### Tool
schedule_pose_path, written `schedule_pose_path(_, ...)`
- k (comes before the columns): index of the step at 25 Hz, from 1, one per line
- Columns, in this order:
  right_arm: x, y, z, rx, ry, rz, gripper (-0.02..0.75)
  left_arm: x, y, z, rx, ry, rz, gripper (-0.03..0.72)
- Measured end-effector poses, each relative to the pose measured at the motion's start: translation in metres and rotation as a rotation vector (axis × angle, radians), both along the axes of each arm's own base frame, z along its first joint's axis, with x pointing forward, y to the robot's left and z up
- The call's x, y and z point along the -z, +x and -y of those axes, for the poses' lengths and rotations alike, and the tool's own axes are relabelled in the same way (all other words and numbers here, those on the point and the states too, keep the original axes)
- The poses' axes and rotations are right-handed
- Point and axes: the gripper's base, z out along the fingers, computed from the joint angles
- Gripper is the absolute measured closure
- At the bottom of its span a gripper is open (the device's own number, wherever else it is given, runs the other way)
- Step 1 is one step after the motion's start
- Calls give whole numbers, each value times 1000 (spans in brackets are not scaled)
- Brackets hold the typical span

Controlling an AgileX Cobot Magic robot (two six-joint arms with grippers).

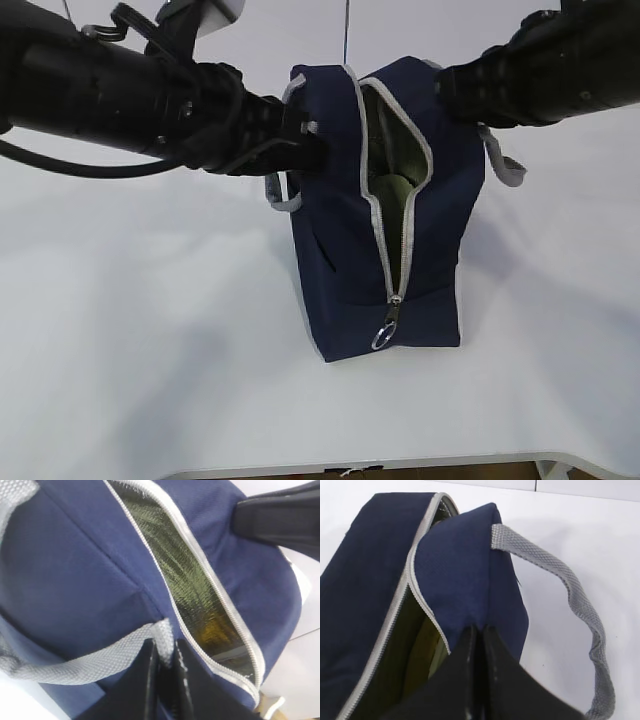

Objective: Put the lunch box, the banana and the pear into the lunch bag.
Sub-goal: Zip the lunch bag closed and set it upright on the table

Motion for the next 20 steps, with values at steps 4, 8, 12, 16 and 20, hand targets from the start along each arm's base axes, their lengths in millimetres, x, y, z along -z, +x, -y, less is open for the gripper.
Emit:
schedule_pose_path(4, 1, 1, 0, 2, 3, -3, 720, 0, 2, -1, -6, 15, 29, 680)
schedule_pose_path(8, 6, 6, -2, 10, 16, -7, 720, 0, 4, -2, -6, 36, 71, 680)
schedule_pose_path(12, 11, 12, -4, 20, 25, 7, 720, 0, 4, -2, -9, 38, 77, 680)
schedule_pose_path(16, 16, 18, -5, 27, 27, 20, 720, -1, 6, -3, -27, 40, 85, 680)
schedule_pose_path(20, 19, 20, -6, 30, 27, 22, 720, 0, 7, -3, -36, 40, 84, 680)
